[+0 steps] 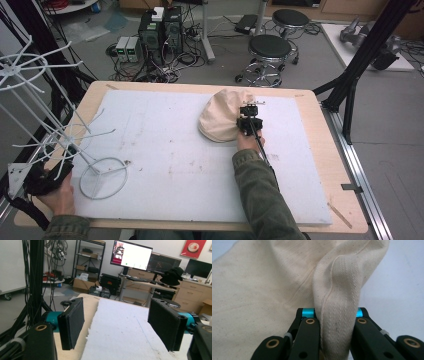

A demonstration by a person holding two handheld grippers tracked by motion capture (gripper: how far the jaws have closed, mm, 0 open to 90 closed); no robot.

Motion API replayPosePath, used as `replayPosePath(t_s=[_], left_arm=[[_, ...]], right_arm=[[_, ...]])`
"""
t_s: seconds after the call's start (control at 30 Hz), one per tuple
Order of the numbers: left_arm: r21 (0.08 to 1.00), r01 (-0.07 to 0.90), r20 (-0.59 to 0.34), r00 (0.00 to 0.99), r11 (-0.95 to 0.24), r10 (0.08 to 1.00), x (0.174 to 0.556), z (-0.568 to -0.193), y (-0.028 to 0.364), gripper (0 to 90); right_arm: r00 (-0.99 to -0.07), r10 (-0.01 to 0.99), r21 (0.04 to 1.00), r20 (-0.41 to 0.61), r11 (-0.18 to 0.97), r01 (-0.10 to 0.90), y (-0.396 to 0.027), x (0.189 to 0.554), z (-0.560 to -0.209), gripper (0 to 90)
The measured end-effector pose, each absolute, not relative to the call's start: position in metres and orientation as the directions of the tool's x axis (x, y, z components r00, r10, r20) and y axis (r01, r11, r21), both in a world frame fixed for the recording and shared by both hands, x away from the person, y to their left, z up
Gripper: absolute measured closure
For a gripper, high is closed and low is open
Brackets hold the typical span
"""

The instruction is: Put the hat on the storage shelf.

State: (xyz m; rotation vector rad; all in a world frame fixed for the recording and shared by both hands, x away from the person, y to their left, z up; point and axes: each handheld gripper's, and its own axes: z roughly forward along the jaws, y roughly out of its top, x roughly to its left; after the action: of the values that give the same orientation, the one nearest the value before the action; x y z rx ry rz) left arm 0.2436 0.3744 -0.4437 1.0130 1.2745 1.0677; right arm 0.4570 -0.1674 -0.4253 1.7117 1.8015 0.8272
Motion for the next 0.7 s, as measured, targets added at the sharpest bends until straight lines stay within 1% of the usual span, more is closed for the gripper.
replayPosePath(t_s=[0.17,0.2,0.23,0.43,0.57,0.7], left_arm=[[0.975,-0.048,-0.218,0.002,0.217,0.976,0.243,-0.443,0.374,29.4],[0.975,-0.048,-0.218,0.001,0.218,0.976,0.243,-0.443,0.374,29.4],[0.974,-0.048,-0.219,0.000,0.219,0.976,0.242,-0.443,0.374,29.4],[0.975,-0.048,-0.218,-0.001,0.218,0.976,0.242,-0.443,0.374,29.4],[0.975,-0.050,-0.218,-0.001,0.217,0.976,0.242,-0.443,0.373,29.4],[0.975,-0.048,-0.219,-0.001,0.219,0.976,0.242,-0.443,0.373,29.4]], right_arm=[[-0.100,0.994,0.787,0.046,0.026,0.616,-0.176,0.449,-0.412,84.4],[-0.100,0.994,0.787,0.046,0.026,0.616,-0.176,0.449,-0.412,84.4],[-0.112,0.993,0.807,0.042,0.033,0.590,-0.178,0.446,-0.406,84.5],[-0.140,0.989,0.836,0.044,0.040,0.547,-0.181,0.440,-0.395,84.5],[-0.160,0.987,0.866,0.022,0.061,0.496,-0.182,0.433,-0.386,84.5],[-0.196,0.980,0.893,0.022,0.069,0.445,-0.182,0.426,-0.377,84.5]])
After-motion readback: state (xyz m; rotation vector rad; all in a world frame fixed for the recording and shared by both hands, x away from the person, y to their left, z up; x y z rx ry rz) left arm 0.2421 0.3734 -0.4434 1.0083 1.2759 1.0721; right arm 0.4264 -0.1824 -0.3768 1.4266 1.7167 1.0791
